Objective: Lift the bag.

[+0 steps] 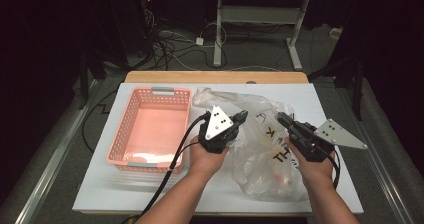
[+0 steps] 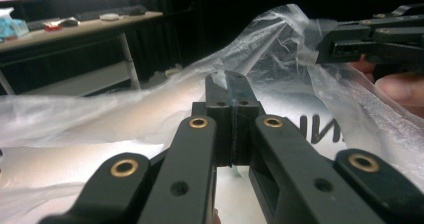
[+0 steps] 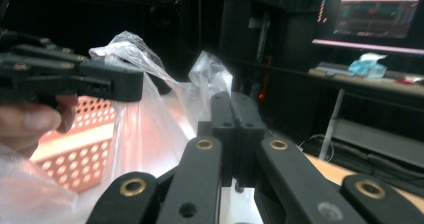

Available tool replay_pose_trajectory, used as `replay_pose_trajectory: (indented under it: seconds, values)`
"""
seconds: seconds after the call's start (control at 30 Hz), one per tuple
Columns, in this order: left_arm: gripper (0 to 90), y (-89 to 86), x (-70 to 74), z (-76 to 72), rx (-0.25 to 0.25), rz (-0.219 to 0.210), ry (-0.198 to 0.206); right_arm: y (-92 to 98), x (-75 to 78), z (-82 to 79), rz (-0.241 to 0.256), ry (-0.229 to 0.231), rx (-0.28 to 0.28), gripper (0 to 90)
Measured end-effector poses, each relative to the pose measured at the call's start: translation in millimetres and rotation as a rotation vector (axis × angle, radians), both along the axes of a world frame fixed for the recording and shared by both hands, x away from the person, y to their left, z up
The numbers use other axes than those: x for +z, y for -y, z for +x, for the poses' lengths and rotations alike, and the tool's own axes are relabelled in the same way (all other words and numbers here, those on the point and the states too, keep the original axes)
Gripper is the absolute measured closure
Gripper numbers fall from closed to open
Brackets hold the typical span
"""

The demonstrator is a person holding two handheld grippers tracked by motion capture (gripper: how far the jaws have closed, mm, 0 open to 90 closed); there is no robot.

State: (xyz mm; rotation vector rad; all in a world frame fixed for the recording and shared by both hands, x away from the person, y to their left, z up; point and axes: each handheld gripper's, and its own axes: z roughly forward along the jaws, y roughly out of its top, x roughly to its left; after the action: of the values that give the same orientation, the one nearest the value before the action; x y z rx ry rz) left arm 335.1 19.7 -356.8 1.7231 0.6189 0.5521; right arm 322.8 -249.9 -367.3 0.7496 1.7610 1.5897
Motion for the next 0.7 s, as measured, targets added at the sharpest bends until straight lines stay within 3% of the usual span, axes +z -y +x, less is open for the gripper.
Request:
replay_pose_trajectory:
  seconds: [0.27, 0.5, 0.7]
  values:
    - [88.4, 8.9, 22.3, 9.0, 0.007, -0.003, 0.058, -1.6, 24.4, 8.0, 0.057, 0.068, -0.030, 90.0]
    - [88.4, 11.0, 47.2, 14.5, 0.012, -0.029, 0.117, -3.6, 41.8, 11.4, 0.080, 0.117, -0.047, 90.0]
    - [88.4, 13.9, 67.9, 17.4, 0.005, -0.068, 0.145, -1.5, 54.0, 15.5, 0.090, 0.143, -0.067, 90.0]
